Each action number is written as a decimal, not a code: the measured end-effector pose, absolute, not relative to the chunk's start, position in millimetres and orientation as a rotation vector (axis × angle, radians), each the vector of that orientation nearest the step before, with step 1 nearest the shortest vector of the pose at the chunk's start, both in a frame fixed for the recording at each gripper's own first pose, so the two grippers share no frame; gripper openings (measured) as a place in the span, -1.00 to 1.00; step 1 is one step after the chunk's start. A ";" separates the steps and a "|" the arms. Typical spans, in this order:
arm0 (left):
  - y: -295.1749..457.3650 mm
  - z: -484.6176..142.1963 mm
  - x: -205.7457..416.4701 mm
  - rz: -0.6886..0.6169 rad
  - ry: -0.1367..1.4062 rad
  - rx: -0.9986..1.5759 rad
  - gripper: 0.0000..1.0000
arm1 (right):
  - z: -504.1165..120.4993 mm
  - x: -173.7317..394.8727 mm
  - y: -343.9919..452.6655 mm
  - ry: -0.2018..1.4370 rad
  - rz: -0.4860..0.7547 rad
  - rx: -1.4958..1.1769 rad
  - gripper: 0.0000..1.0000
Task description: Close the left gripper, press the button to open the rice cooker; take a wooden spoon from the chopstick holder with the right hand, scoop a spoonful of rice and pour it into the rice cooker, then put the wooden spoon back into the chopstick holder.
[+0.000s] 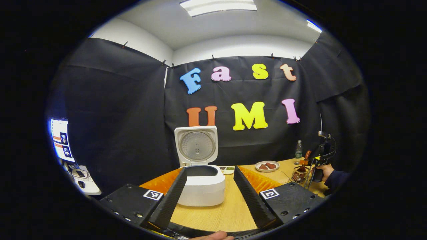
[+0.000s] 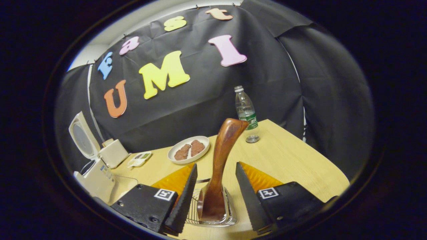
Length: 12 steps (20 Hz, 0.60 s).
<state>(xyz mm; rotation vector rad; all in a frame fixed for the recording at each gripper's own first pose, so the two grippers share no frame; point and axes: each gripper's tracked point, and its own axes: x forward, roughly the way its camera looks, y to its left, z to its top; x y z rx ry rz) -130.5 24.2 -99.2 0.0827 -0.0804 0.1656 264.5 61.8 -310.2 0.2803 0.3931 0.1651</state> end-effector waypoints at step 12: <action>34.7 -121.5 -133.9 0.163 -0.044 0.080 0.80 | -277.5 255.1 74.2 0.356 0.223 0.341 -0.65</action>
